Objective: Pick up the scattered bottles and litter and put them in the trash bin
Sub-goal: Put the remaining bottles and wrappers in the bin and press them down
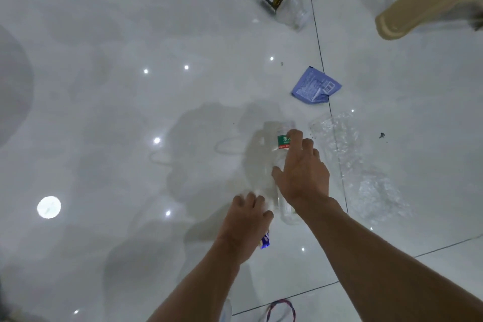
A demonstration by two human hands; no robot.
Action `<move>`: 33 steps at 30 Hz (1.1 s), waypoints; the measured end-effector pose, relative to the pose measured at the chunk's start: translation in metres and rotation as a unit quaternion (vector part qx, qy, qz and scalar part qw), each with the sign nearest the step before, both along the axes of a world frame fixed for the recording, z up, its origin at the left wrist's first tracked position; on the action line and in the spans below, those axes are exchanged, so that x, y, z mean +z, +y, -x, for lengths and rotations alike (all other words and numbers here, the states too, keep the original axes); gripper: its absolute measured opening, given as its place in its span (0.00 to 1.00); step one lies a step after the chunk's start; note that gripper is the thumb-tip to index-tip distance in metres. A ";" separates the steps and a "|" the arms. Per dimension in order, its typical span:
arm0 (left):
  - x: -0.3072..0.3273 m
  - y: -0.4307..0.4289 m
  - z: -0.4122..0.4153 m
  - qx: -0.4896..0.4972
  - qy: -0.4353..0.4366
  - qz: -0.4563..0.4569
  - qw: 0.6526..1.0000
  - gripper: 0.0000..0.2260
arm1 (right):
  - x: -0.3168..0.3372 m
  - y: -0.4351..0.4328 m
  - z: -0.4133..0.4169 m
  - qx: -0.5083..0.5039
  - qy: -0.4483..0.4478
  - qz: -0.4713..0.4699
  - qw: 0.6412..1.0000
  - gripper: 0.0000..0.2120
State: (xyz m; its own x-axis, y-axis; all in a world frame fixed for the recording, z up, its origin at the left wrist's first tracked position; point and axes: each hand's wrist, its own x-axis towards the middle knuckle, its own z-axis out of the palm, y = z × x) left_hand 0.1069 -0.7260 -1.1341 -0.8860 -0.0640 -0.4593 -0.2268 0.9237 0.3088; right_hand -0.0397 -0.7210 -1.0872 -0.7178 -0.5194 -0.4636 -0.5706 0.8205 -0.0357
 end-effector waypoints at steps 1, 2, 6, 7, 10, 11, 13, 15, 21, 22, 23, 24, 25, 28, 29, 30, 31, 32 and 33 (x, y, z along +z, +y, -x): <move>0.000 0.000 -0.002 -0.003 -0.002 -0.002 1.000 0.16 | 0.002 -0.002 0.000 0.003 0.000 0.002 1.000 0.33; 0.000 0.001 -0.003 -0.003 -0.003 -0.006 1.000 0.18 | 0.004 -0.004 0.000 0.005 0.000 0.004 1.000 0.33; 0.001 0.009 -0.008 -0.056 0.067 -0.036 0.996 0.23 | 0.011 -0.005 -0.003 0.030 0.008 0.000 1.000 0.33; -0.001 0.013 -0.010 -0.083 0.097 -0.044 0.991 0.19 | 0.011 -0.005 -0.003 0.034 0.010 -0.002 0.999 0.33; -0.010 0.027 -0.015 -0.117 0.109 -0.073 0.984 0.18 | 0.011 -0.003 -0.004 0.036 0.008 0.000 0.999 0.34; -0.011 0.034 -0.014 -0.129 0.088 -0.073 0.985 0.20 | 0.011 -0.002 -0.004 0.041 0.009 -0.001 0.999 0.34; -0.013 0.047 -0.010 -0.152 0.069 -0.039 0.985 0.15 | 0.011 0.003 -0.004 0.050 0.011 -0.005 0.999 0.33; -0.012 0.057 -0.005 -0.139 0.057 -0.032 0.988 0.08 | 0.011 0.009 -0.001 0.048 0.007 -0.010 0.999 0.33; -0.013 0.039 -0.006 0.017 0.039 -0.048 0.998 0.09 | 0.016 0.022 -0.004 0.015 -0.006 -0.011 1.000 0.34; -0.012 0.029 -0.008 0.074 0.040 -0.067 0.994 0.11 | 0.018 0.020 -0.006 0.008 -0.007 -0.009 1.000 0.34; -0.010 0.018 -0.009 0.126 0.042 -0.077 0.988 0.11 | 0.020 0.018 -0.008 0.002 -0.008 -0.007 1.000 0.34; -0.008 0.006 -0.010 0.175 0.050 -0.082 0.980 0.10 | 0.023 0.015 -0.010 0.000 -0.005 -0.007 1.000 0.35; -0.004 -0.005 -0.011 0.230 0.054 -0.098 0.967 0.06 | 0.026 0.011 -0.012 0.000 -0.002 -0.006 1.000 0.35; 0.008 -0.038 -0.012 0.385 0.061 -0.183 0.902 0.07 | 0.037 -0.001 -0.021 -0.007 -0.002 0.006 1.000 0.36; 0.015 -0.049 -0.014 0.426 0.069 -0.196 0.880 0.08 | 0.041 -0.006 -0.025 -0.012 -0.003 0.013 1.000 0.36; 0.024 -0.060 -0.016 0.456 0.080 -0.202 0.863 0.09 | 0.047 -0.012 -0.030 -0.020 -0.005 0.018 1.000 0.36; 0.036 -0.071 -0.020 0.472 0.086 -0.207 0.853 0.10 | 0.053 -0.018 -0.035 -0.028 -0.009 0.023 0.999 0.36; 0.046 -0.083 -0.026 0.476 0.094 -0.212 0.848 0.11 | 0.061 -0.026 -0.042 -0.033 -0.014 0.029 0.999 0.36; 0.058 -0.094 -0.032 0.470 0.097 -0.215 0.851 0.12 | 0.070 -0.034 -0.049 -0.034 -0.018 0.035 0.999 0.35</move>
State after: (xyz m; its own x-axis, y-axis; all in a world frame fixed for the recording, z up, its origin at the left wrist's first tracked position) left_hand 0.1388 -0.8201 -1.0761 -0.5975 -0.6491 -0.4707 -0.7094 0.1543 0.6877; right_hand 0.0096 -0.7553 -1.0176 -0.7359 -0.5029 -0.4534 -0.5117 0.8516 -0.1141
